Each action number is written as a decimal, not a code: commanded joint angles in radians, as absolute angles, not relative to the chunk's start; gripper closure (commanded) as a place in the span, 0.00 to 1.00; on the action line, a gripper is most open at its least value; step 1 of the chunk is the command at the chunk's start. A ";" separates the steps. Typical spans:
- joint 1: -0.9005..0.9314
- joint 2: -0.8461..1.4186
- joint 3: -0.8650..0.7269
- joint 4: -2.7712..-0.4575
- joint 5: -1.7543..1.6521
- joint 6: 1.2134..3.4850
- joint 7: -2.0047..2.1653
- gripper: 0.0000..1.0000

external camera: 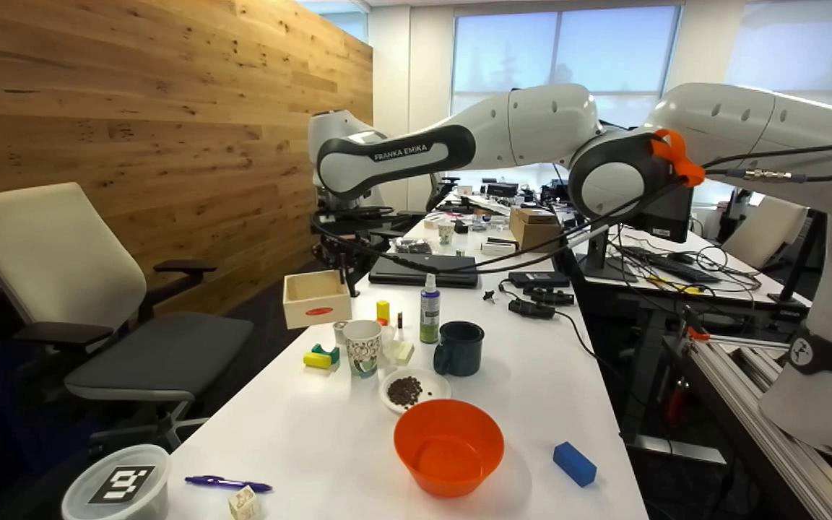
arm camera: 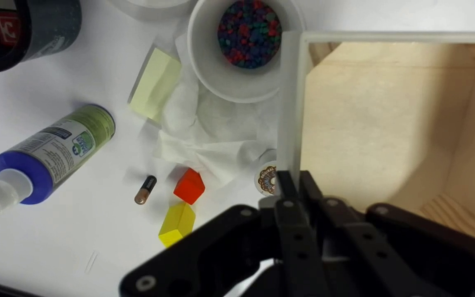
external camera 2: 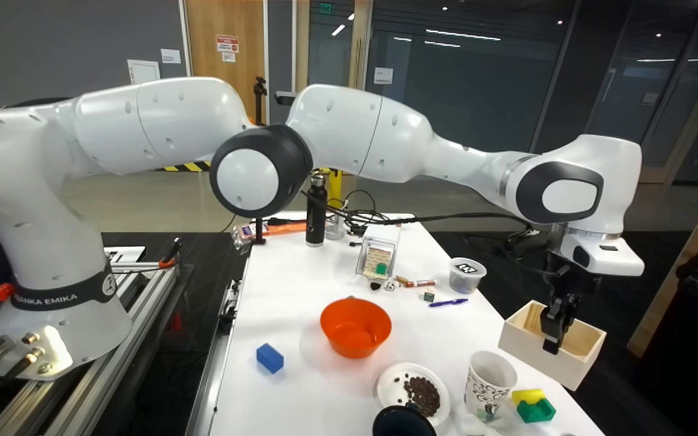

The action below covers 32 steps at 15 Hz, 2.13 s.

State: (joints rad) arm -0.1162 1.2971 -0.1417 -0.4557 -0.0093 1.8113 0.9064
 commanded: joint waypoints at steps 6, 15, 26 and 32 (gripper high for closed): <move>-0.116 1.309 -0.118 -0.437 -0.004 1.786 0.950 0.94; -0.113 1.307 -0.089 -0.436 0.031 1.782 1.027 0.98; -0.164 1.333 -0.074 -0.429 0.049 1.801 1.243 0.98; -0.183 1.316 -0.078 -0.443 0.040 1.814 1.257 0.98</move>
